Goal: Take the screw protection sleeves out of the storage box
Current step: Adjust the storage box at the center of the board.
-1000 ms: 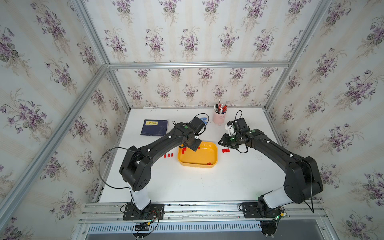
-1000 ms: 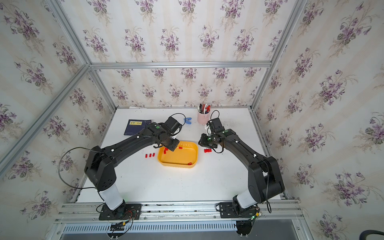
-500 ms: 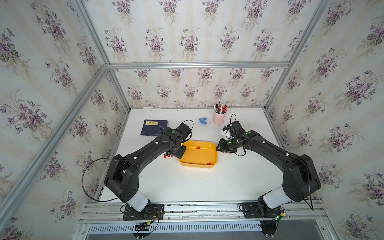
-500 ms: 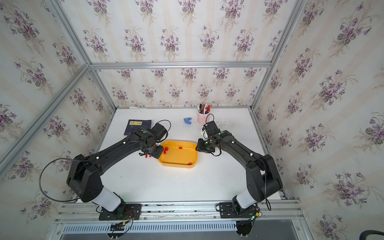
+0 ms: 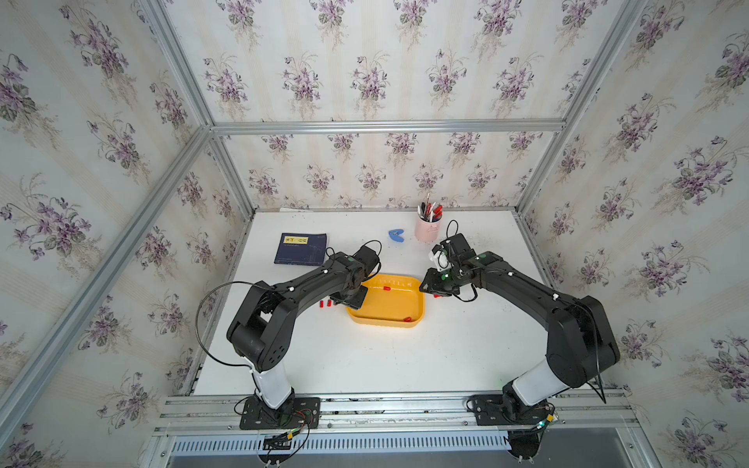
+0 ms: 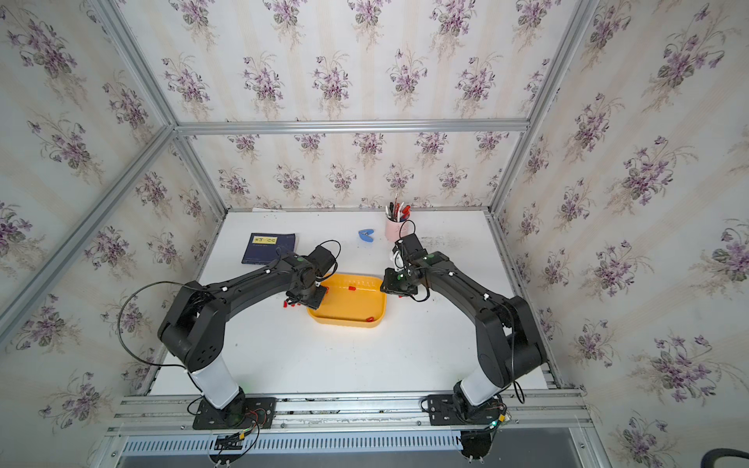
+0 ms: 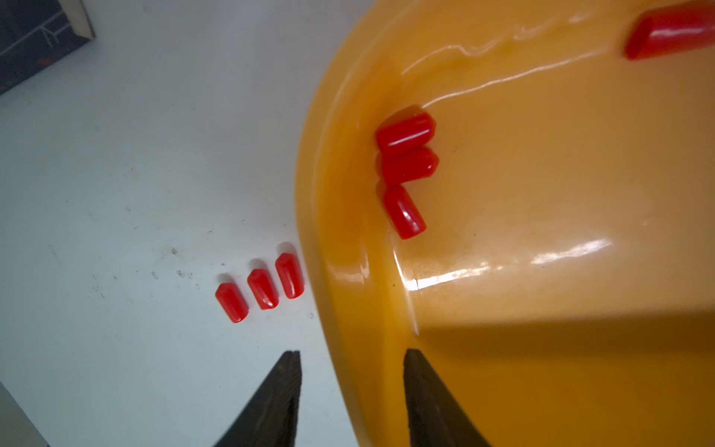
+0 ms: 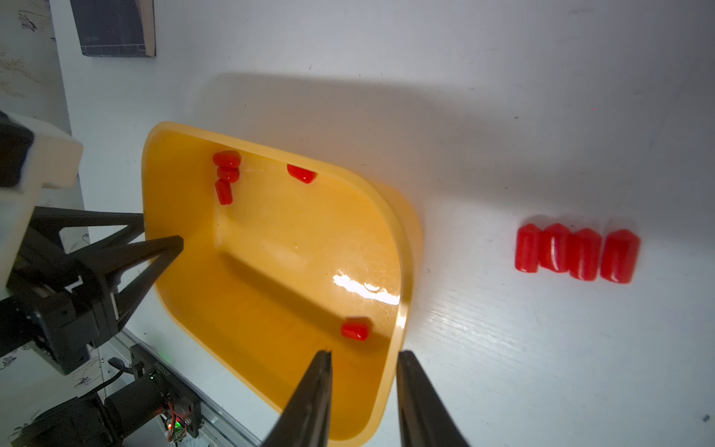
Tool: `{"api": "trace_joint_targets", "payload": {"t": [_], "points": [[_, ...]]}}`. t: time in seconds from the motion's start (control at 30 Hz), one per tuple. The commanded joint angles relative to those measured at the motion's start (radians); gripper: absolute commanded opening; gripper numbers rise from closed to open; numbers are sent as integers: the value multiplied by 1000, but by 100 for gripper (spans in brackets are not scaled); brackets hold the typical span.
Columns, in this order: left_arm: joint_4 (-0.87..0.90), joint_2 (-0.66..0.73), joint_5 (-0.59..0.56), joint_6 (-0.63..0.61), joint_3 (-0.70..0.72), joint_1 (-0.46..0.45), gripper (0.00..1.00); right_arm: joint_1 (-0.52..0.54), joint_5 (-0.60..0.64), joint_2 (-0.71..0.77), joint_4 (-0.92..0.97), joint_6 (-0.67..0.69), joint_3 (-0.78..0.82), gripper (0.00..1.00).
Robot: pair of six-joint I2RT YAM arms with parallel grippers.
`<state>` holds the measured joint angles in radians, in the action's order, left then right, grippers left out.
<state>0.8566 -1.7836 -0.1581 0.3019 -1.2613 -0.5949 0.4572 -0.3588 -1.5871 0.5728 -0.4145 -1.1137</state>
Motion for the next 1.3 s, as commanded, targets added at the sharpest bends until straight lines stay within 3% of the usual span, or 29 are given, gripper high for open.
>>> {"api": "trace_joint_targets", "payload": {"t": [0.0, 0.3, 0.43, 0.63, 0.97, 1.27], "points": [[4, -17, 15, -6, -20, 1, 33, 0, 8, -11, -7, 16, -6, 34], [67, -41, 48, -53, -79, 1, 12, 0, 7, -32, -18, 15, -19, 33], [128, -46, 154, -84, -146, 12, 7, 0, 18, -37, -3, 24, -43, 33], [194, -59, 189, -103, -223, 29, 5, 0, 7, -44, -8, 25, -54, 33], [474, -201, 425, -180, -430, 122, 4, 0, -9, -46, 11, 43, -85, 33], [549, -230, 496, -218, -482, 163, 5, 1, -24, -48, -1, 47, -81, 33]]}}
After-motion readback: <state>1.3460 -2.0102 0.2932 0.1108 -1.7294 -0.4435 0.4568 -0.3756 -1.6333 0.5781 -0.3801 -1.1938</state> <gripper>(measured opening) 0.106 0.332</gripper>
